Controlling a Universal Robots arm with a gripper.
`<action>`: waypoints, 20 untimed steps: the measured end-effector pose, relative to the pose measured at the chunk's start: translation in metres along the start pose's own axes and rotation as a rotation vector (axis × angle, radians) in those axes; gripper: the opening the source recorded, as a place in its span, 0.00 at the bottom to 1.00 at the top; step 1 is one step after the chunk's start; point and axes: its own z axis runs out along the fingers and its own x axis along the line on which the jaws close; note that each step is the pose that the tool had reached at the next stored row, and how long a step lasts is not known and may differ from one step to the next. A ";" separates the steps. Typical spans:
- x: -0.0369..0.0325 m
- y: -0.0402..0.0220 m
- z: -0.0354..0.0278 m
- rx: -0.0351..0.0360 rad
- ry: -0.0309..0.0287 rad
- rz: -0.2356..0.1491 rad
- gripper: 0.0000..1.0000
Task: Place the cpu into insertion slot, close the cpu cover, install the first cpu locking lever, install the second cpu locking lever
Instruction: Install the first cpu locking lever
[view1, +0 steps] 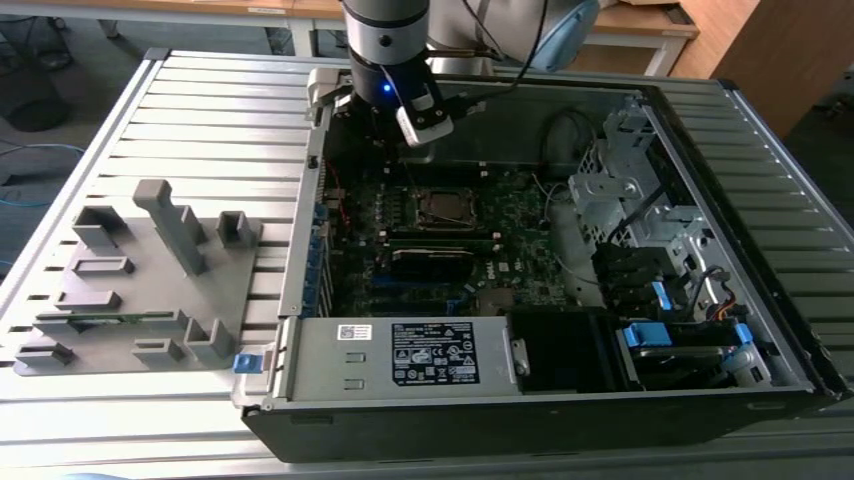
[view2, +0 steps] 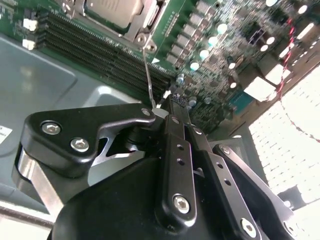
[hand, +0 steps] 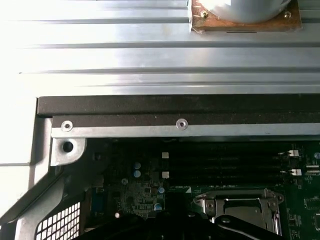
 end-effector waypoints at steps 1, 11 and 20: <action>0.0000 0.0000 0.0000 -0.0069 0.0003 0.000 0.11; -0.0112 0.0003 0.0007 -0.0117 0.0005 0.000 0.11; -0.0368 0.0011 0.0016 -0.0109 0.0042 0.001 0.11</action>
